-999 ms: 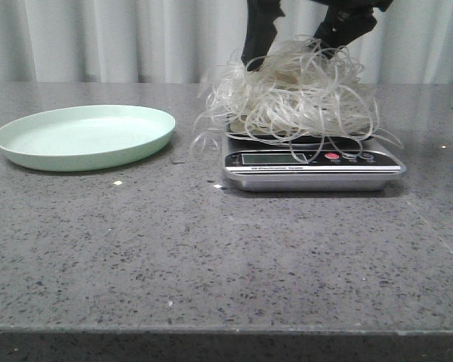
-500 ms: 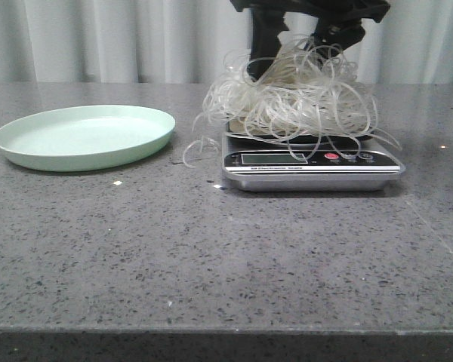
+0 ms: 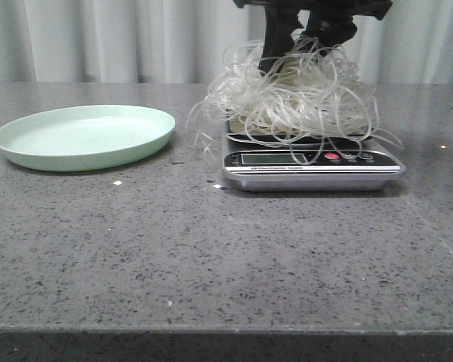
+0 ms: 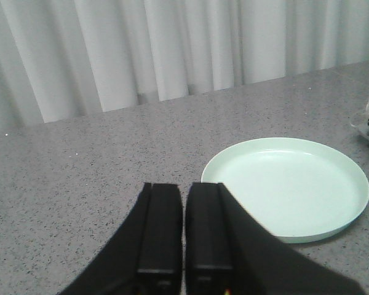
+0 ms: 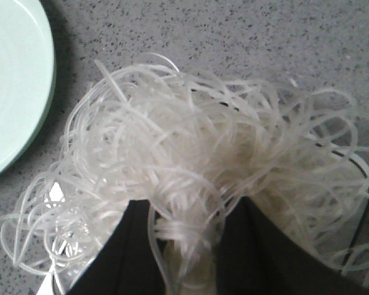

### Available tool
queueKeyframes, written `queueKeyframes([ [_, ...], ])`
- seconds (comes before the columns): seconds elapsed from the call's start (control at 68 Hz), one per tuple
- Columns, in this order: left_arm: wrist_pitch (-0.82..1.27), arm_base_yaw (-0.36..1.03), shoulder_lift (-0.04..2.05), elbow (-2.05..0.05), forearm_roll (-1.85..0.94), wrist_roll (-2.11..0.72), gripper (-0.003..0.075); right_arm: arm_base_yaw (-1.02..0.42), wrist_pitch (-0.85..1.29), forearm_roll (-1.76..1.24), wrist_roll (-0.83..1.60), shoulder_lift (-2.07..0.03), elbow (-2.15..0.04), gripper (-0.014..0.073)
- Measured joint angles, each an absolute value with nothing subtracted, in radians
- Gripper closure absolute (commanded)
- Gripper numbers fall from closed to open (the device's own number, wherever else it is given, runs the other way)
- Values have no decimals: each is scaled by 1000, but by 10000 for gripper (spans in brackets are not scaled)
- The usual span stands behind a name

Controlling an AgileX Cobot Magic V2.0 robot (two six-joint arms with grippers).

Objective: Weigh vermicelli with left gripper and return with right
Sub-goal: 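Lift the vermicelli with the right gripper and carry it over the plate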

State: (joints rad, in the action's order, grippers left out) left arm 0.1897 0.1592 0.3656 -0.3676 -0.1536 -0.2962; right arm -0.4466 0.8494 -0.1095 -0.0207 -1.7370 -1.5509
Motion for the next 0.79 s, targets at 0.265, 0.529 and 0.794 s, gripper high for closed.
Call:
queueKeyframes([
  [0.265, 190, 159, 366, -367, -154, -296, 583, -447, 959, -110, -21, -1704, -1659, 442],
  [0.529, 190, 159, 366, -367, -154, -296, 583, -447, 1033, -135, -21, -1687, -1836, 442],
  [0.794, 190, 159, 366, -367, -154, -296, 583, -459, 1005, -291, -7, -1687, -1966, 442],
])
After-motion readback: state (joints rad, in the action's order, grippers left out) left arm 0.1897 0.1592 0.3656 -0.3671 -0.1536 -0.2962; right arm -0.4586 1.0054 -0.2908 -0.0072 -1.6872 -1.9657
